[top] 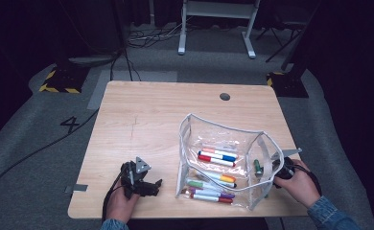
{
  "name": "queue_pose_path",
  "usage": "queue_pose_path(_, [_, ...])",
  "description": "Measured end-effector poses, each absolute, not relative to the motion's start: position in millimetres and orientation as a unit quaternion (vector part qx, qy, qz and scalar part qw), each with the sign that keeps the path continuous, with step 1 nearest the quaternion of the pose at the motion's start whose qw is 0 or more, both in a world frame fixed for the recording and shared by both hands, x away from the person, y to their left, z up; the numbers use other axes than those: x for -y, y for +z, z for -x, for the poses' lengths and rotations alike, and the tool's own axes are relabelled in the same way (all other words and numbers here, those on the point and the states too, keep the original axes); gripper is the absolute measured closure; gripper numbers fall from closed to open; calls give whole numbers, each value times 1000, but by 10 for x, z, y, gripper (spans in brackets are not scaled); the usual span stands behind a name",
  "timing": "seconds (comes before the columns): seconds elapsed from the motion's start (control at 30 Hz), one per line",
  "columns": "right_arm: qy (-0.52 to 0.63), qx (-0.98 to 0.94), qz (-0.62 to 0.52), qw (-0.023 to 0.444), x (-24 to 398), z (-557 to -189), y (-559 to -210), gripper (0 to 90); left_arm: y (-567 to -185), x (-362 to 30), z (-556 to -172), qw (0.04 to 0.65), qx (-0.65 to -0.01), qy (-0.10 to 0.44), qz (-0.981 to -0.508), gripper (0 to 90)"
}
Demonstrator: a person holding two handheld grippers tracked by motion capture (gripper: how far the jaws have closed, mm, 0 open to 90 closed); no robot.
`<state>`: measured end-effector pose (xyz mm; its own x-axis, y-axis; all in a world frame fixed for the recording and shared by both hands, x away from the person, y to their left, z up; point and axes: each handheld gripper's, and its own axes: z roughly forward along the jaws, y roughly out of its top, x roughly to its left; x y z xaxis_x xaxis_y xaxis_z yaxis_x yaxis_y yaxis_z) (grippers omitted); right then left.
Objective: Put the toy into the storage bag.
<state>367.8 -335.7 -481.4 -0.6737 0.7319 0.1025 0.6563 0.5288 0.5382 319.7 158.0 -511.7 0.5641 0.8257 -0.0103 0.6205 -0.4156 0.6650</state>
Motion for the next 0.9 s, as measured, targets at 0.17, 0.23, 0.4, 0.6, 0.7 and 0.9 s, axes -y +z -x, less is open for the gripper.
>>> queue_pose_path(0.17, [255, -869, -419, 69, 3449, -3662, -4787, 770, -5118, -1579, -3197, 318, -438, 161, -825, 0])
queue_pose_path(0.23, [254, -869, -420, 68, 3458, -3661, -4784, 770, -5117, -1580, -3198, 317, -437, 162, -826, 0])
queue_pose_path(0.4, [267, -862, -427, 53, 3527, -3675, -4726, 771, -5118, -1579, -3197, 318, -438, 161, -825, 0])
queue_pose_path(0.6, [294, -852, -431, 49, 3630, -3691, -4416, 771, -5117, -1580, -3198, 317, -438, 162, -826, 0])
queue_pose_path(0.7, [305, -848, -431, 45, 3672, -3701, -4222, 771, -5118, -1580, -3198, 317, -438, 161, -826, 0])
queue_pose_path(0.9, [314, -848, -425, 47, 3697, -3712, -3891, 771, -5117, -1581, -3198, 317, -438, 162, -826, 0])
